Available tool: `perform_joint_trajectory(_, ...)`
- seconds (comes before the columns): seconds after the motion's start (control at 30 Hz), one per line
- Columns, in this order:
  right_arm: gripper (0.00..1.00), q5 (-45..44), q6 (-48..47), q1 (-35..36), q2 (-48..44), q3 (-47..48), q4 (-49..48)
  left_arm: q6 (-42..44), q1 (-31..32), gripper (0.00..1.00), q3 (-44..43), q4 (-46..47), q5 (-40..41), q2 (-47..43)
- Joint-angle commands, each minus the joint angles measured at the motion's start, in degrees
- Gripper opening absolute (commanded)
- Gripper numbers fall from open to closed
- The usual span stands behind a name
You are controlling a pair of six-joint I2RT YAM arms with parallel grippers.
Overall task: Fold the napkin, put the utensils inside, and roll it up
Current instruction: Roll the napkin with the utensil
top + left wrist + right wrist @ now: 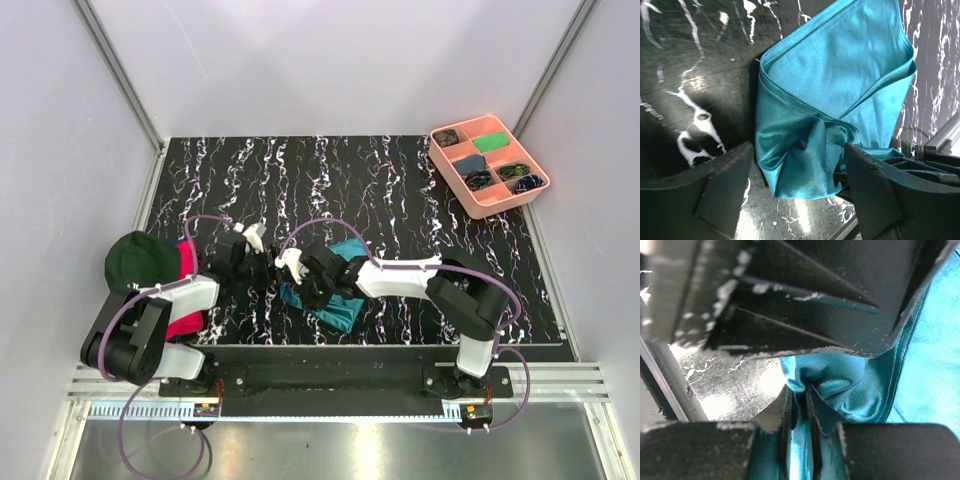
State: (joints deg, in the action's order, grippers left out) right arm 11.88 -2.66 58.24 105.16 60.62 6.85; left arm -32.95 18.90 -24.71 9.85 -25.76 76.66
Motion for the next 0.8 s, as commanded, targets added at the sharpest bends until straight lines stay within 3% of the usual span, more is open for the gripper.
perform_joint_trajectory(0.0, 0.1, 2.9, 0.7, -0.4, 2.2, -1.9, 4.5, -1.6, -0.1, 0.73, 0.7, 8.2, -5.7, 2.7)
perform_joint_trajectory(0.2, 0.09, 3.3, 0.4, -1.4, 2.7, -2.0, 4.4, -1.9, 0.0, 0.55, 1.1, 8.8, -7.8, 3.1)
perform_joint_trajectory(0.5, 0.1, 3.9, -0.6, -2.7, 2.9, -1.5, 4.5, -2.4, 1.7, 0.45, 1.6, 9.3, -9.5, 5.0)
perform_joint_trajectory(0.6, 0.11, 3.8, -0.4, -2.8, 2.4, -1.3, 4.6, -2.0, 1.8, 0.28, 0.9, 7.7, -9.0, 5.4)
perform_joint_trajectory(0.63, 0.14, 3.8, -0.3, -2.8, 2.2, -1.3, 4.6, -1.8, 1.8, 0.17, 0.6, 7.0, -8.7, 5.3)
perform_joint_trajectory(0.73, 0.24, 2.7, 0.9, -2.8, 0.5, -1.5, 4.7, -1.2, 1.8, 0.05, -0.4, 4.2, -7.6, 5.2)
perform_joint_trajectory(0.77, 0.31, 2.4, 1.0, -2.6, -0.5, -1.6, 4.6, -1.0, 1.8, 0.0, -0.7, 3.4, -6.9, 5.1)
